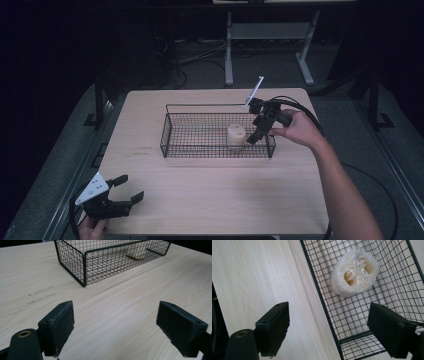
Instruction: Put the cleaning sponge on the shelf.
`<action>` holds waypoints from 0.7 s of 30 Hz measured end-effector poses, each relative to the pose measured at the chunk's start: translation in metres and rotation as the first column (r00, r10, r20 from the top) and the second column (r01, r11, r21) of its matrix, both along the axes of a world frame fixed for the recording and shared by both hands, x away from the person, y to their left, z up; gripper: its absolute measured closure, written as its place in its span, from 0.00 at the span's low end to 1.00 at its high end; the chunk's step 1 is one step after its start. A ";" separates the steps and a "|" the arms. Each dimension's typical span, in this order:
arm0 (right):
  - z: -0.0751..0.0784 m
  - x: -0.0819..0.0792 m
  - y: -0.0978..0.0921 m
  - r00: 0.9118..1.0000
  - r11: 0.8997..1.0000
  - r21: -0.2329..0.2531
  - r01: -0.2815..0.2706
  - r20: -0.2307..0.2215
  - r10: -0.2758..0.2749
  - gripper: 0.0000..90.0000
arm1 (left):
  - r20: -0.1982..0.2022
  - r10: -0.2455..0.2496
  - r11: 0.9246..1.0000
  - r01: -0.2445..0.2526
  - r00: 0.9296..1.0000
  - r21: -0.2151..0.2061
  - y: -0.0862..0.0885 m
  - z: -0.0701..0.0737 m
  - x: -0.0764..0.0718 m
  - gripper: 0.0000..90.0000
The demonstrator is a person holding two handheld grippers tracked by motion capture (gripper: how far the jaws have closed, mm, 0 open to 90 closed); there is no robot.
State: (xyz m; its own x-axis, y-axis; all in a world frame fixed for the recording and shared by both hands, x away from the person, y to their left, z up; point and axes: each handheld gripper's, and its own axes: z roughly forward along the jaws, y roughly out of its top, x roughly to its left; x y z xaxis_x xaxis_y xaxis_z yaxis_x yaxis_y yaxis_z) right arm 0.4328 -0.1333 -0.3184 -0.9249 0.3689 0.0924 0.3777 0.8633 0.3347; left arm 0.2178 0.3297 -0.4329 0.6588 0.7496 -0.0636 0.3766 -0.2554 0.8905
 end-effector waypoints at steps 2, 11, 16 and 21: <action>0.000 -0.002 -0.001 1.000 1.000 0.001 0.001 -0.003 -0.001 0.19 | 0.000 -0.001 1.000 0.001 1.000 0.000 0.000 0.000 0.000 0.16; -0.002 -0.013 -0.008 1.000 1.000 0.001 -0.004 -0.004 0.004 0.19 | -0.001 -0.003 1.000 0.003 1.000 0.001 -0.001 0.000 0.000 0.16; -0.003 -0.018 -0.012 1.000 1.000 0.006 -0.004 -0.008 0.005 0.19 | -0.001 -0.006 1.000 0.006 1.000 0.004 -0.002 0.000 0.000 0.16; -0.007 -0.021 -0.015 1.000 1.000 -0.002 -0.002 -0.020 0.002 0.19 | -0.003 -0.007 1.000 0.007 1.000 0.003 -0.003 0.000 0.000 0.16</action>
State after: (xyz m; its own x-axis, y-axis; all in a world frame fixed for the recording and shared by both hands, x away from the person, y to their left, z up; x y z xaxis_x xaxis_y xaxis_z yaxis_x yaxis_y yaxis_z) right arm 0.4121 -0.1486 -0.3258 -0.9235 0.3675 0.1103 0.3829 0.8645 0.3256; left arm 0.2178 0.3271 -0.4333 0.6636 0.7454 -0.0635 0.3776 -0.2604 0.8886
